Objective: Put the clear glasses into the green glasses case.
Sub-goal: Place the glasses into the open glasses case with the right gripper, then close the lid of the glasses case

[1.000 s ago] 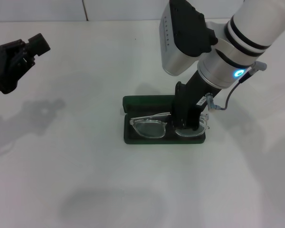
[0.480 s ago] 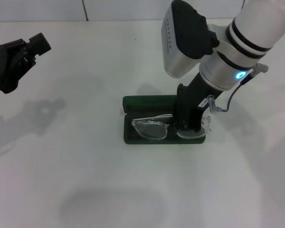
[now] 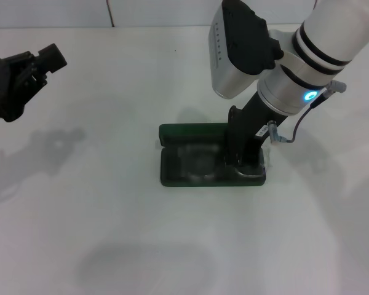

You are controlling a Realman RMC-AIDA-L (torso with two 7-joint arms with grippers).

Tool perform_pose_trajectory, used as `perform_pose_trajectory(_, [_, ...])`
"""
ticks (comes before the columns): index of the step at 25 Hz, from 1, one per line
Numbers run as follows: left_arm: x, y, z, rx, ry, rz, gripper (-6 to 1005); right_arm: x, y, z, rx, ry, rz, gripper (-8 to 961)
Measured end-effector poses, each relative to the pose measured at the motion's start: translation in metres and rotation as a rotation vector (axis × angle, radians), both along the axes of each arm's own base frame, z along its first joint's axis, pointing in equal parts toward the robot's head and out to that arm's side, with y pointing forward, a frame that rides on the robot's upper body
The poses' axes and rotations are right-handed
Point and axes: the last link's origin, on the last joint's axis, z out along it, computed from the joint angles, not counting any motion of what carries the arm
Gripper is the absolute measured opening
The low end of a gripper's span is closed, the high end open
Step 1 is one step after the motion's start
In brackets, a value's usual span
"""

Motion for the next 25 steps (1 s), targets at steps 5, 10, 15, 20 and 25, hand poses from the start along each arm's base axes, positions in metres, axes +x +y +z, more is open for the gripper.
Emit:
perform_pose_trajectory(5, [-0.001,-0.001,0.0,0.002,-0.001,0.004,55,0.0,0.0,0.0,-0.001,0.0,0.001,78])
perform_pose_trajectory(10, [-0.001,-0.001,0.0,0.002,-0.001,0.006,55,-0.002,0.0,0.001,0.002,0.004,0.009,79])
perform_pose_trajectory(15, [-0.002,-0.002,0.0,0.002,-0.001,0.007,55,-0.002,-0.001,0.001,-0.001,0.014,0.006,79])
perform_pose_trajectory(20, [-0.002,-0.002,0.001,0.003,-0.001,0.009,55,-0.005,-0.009,0.012,0.037,0.072,0.003,79])
perform_pose_trajectory(25, [-0.002,-0.001,0.002,0.004,-0.006,0.01,55,-0.009,-0.024,0.033,0.083,0.054,-0.046,80])
